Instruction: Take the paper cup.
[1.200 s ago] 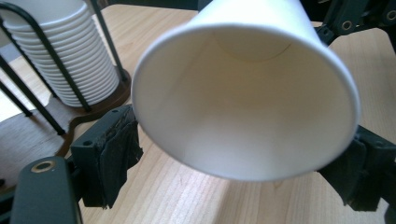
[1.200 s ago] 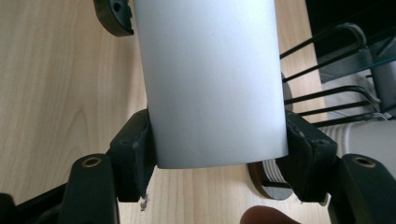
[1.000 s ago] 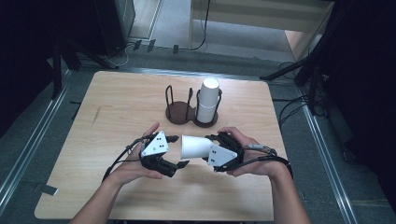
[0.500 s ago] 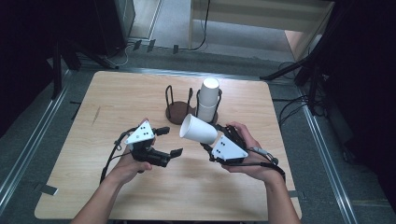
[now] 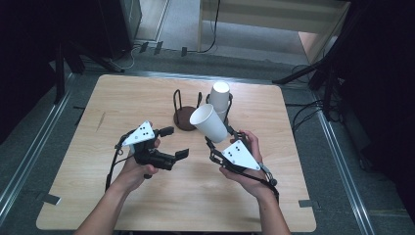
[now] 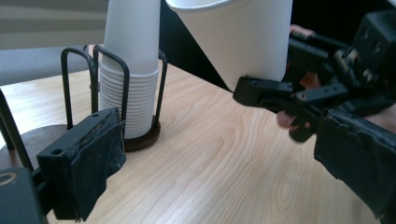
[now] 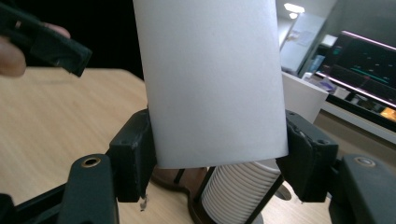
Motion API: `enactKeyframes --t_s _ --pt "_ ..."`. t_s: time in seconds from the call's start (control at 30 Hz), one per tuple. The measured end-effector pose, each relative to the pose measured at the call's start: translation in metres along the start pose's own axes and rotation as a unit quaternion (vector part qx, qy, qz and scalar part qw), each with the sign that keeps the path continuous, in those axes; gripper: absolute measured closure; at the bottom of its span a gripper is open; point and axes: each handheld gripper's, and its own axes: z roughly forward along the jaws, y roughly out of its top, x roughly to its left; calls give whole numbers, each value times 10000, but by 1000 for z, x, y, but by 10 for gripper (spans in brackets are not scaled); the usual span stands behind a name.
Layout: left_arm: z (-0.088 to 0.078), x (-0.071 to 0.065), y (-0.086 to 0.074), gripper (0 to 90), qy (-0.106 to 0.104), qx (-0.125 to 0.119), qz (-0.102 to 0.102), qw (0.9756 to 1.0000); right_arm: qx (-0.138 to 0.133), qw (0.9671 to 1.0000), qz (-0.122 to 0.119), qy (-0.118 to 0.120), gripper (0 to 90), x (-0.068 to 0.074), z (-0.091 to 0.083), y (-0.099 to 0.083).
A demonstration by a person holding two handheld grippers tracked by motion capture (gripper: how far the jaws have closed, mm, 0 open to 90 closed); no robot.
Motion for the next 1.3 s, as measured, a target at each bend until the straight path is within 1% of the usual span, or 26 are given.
enactKeyframes --t_s 0.03,0.1,0.13,0.17,0.23,0.27,0.3,0.33,0.37,0.4,0.43,0.5,0.6,0.67,0.77,0.97,1.07,1.13,1.2,1.23,1.3 --pt "0 0 1 13 -10 -34 -18 10000 0 10000 0 0 343 0 0 0" --pt "1 -1 4 12 -44 -84 -66 9999 -137 9996 182 -141 343 4 1 -2" --pt "1 -2 6 5 -60 -108 -85 9999 -260 9989 310 -255 343 9 2 -3" --pt "1 -3 7 5 -93 -170 -130 9997 -260 9989 310 -255 343 9 2 -3" --pt "1 -4 12 0 -164 -255 -190 9994 -362 9977 444 -351 343 15 3 -5" --pt "2 -5 14 0 -166 -287 -204 9992 -426 9967 498 -471 343 21 5 -7" --pt "2 -6 16 0 -156 -308 -211 9992 -426 9967 498 -471 343 21 5 -7" --pt "3 -7 18 0 -157 -312 -226 9991 -508 9953 615 -542 343 25 5 -9" --pt "4 -7 20 0 -142 -302 -248 9991 -508 9953 615 -542 343 25 5 -9" --pt "6 -7 22 0 -138 -312 -271 9991 -574 9941 726 -559 343 30 6 -11" --pt "7 -7 23 0 -153 -315 -303 9989 -574 9941 726 -559 343 30 6 -11" --pt "10 -8 25 0 -199 -314 -319 9988 -648 9939 702 -543 343 35 7 -12" --pt "15 -11 27 0 -250 -327 -369 9985 -704 9935 746 -499 343 43 7 -14" --pt "17 -11 29 0 -315 -351 -435 9979 -722 9934 756 -476 343 46 7 -14" --pt "19 -11 32 0 -329 -410 -522 9973 -751 9930 796 -455 343 50 8 -15" --pt "22 -10 36 5 -373 -373 -622 9967 -803 9927 794 -415 342 55 9 -15" --pt "22 -10 36 78 -315 -348 -644 9968 -791 9929 803 -385 342 57 9 -16" --pt "22 -10 37 125 -219 -354 -637 9971 -793 9932 770 -362 342 59 9 -16" --pt "21 -10 38 172 -183 -398 -660 9969 -760 9939 721 -337 342 60 9 -16" --pt "21 -10 38 211 -183 -387 -672 9968 -744 9939 742 -330 342 61 9 -16" --pt "20 -11 38 219 -145 -357 -589 9975 -717 9939 774 -328 340 61 9 -15"
